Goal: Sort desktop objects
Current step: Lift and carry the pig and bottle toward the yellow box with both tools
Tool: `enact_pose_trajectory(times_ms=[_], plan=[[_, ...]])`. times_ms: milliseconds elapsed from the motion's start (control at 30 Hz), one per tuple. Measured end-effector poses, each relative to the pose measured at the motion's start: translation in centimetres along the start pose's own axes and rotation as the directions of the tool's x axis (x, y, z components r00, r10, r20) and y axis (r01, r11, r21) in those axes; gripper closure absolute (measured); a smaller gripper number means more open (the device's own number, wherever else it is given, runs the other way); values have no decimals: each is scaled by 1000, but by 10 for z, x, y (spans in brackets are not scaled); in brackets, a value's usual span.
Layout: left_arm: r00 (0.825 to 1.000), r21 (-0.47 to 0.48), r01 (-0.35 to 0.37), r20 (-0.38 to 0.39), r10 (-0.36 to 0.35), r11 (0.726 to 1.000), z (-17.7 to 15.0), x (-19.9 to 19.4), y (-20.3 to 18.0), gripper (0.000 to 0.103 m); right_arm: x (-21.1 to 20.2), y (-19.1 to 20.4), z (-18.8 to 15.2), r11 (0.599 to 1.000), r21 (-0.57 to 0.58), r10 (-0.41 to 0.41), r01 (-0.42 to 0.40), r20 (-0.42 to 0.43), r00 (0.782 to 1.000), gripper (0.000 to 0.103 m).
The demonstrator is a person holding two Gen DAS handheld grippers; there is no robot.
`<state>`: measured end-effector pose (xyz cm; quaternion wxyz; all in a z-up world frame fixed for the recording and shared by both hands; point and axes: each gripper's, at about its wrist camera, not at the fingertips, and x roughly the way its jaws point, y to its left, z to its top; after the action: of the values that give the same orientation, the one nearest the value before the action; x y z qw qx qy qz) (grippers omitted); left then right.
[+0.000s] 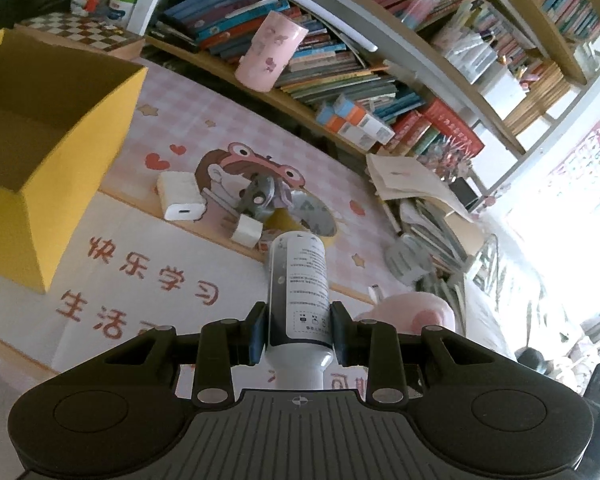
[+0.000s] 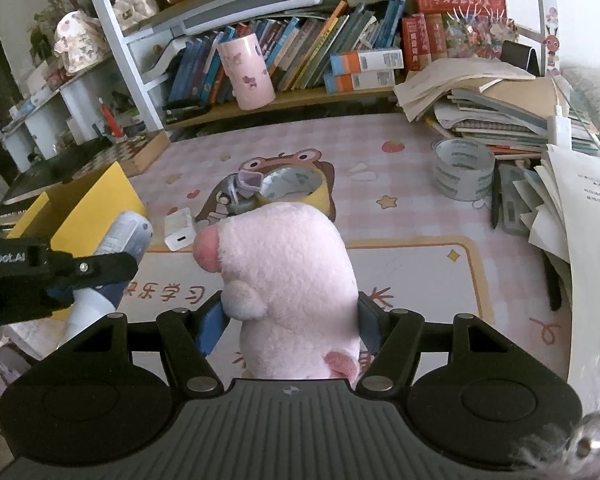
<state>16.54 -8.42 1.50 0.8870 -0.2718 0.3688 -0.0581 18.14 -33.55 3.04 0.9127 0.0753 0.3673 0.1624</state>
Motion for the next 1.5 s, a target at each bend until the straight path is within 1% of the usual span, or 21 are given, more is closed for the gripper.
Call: enact_pose_trajectory(times_ms=[167,433,600,767,933,1100,1267,1367,1500], plan=[[1000,-17,23,-8,-23,1000,-7,-19,17,72,-7,23,-9,1000,-4,-3,3,2,1000,40],[997,-6,74,-4,-74,997,-16,-54,42,72,-18,67,-28,1000,-13,-10,11,21,1000,40],[995,-19,96,6,-96,995,-21,-84,68,72,-27,100,-45,999,-21,-28,28,29,999,40],[995,-31,101,16,-101,994,-33,-111,95,72,-43,133,-64,997,-52,-54,58,59,997,40],[993,-56,115,27,-113,992,-41,-136,123,72,-49,166,-85,994,-81,-70,73,45,997,40],[994,-53,110,19,-109,993,-49,-160,144,72,-58,201,-104,991,-115,-58,63,44,997,40],[995,-55,99,15,-98,994,-56,-181,162,72,-61,226,-120,993,-111,-39,41,22,999,40],[996,-63,88,19,-87,994,-59,-192,173,72,-59,238,-126,994,-107,-19,19,5,1000,40],[997,-88,68,30,-66,994,-61,-205,187,72,-57,257,-131,990,-137,20,-21,-8,1000,40]])
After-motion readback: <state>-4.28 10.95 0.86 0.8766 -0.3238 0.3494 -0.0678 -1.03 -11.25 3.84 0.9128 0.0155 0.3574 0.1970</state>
